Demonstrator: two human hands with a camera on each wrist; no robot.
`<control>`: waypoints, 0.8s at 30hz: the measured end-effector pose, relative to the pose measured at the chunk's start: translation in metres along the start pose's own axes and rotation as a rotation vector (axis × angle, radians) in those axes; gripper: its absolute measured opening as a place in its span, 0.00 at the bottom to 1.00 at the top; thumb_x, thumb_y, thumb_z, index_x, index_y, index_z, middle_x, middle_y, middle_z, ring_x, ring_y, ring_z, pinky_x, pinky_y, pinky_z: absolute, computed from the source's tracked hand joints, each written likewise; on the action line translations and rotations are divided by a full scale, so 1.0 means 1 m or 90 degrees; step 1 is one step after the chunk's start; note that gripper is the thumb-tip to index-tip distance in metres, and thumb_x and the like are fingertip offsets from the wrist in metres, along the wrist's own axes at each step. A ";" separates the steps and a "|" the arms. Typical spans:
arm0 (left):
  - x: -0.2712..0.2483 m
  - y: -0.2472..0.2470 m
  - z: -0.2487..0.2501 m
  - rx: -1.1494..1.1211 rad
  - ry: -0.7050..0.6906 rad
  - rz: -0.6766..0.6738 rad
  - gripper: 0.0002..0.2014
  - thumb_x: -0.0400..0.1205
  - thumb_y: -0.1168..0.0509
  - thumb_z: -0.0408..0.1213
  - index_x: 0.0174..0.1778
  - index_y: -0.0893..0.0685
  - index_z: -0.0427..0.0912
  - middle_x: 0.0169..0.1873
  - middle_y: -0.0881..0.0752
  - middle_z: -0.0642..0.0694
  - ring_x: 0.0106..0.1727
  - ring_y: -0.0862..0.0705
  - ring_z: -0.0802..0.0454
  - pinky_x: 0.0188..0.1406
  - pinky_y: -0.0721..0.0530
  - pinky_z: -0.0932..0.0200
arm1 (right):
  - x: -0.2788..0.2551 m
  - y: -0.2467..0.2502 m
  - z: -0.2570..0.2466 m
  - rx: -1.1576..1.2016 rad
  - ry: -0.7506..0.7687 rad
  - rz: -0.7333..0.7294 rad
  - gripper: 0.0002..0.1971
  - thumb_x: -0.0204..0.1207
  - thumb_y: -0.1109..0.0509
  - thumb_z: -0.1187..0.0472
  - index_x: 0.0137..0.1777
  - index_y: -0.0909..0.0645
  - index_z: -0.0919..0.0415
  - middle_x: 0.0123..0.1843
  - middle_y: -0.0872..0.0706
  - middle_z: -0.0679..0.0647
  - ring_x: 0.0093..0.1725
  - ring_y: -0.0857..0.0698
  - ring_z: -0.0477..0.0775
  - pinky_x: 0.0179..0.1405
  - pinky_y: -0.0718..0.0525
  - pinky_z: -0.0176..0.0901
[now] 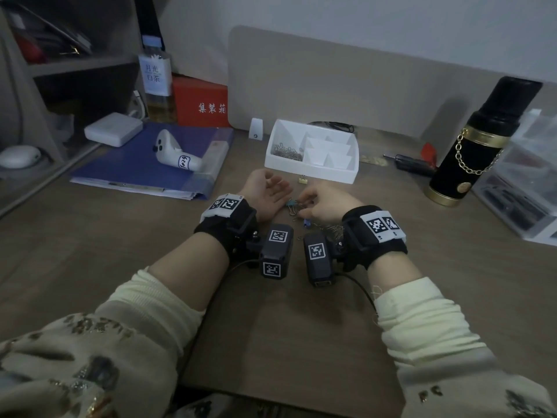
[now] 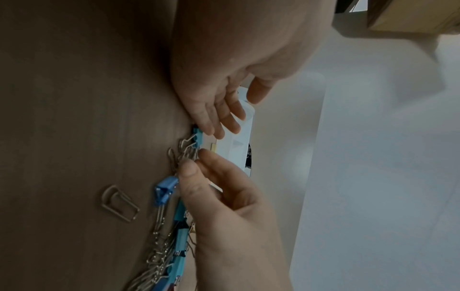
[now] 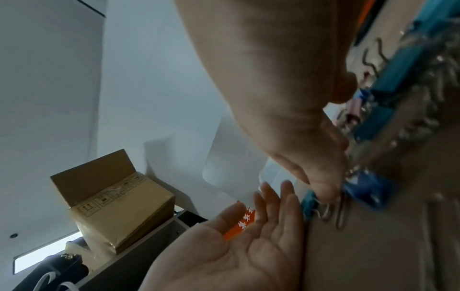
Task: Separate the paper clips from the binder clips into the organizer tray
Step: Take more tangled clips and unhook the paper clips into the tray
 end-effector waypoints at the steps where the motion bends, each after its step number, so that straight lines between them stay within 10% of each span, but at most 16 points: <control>1: 0.000 0.000 0.000 -0.001 0.000 0.002 0.14 0.85 0.49 0.37 0.35 0.26 0.40 0.38 0.20 0.43 0.46 0.18 0.46 0.61 0.27 0.55 | 0.002 -0.002 0.000 0.001 0.002 0.008 0.20 0.72 0.25 0.56 0.64 0.19 0.55 0.55 0.16 0.49 0.54 0.19 0.48 0.55 0.24 0.38; 9: -0.001 0.000 0.000 -0.007 0.002 0.000 0.13 0.85 0.49 0.35 0.35 0.26 0.40 0.36 0.20 0.45 0.43 0.18 0.48 0.62 0.27 0.56 | 0.009 0.008 -0.007 -0.039 -0.009 -0.008 0.34 0.66 0.20 0.56 0.72 0.26 0.55 0.69 0.21 0.52 0.64 0.21 0.53 0.56 0.27 0.38; 24: 0.002 -0.001 0.001 -0.019 -0.007 0.005 0.14 0.85 0.49 0.35 0.34 0.26 0.40 0.35 0.21 0.45 0.42 0.19 0.48 0.59 0.25 0.55 | 0.015 0.007 -0.006 -0.096 -0.017 -0.040 0.07 0.73 0.26 0.63 0.51 0.14 0.61 0.47 0.13 0.54 0.46 0.19 0.50 0.36 0.26 0.36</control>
Point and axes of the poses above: each hand's wrist, its own x-axis towards the middle knuckle, its own y-axis out of the back of the hand, z = x × y, the point moved 2 cm from there along x, towards the middle knuckle
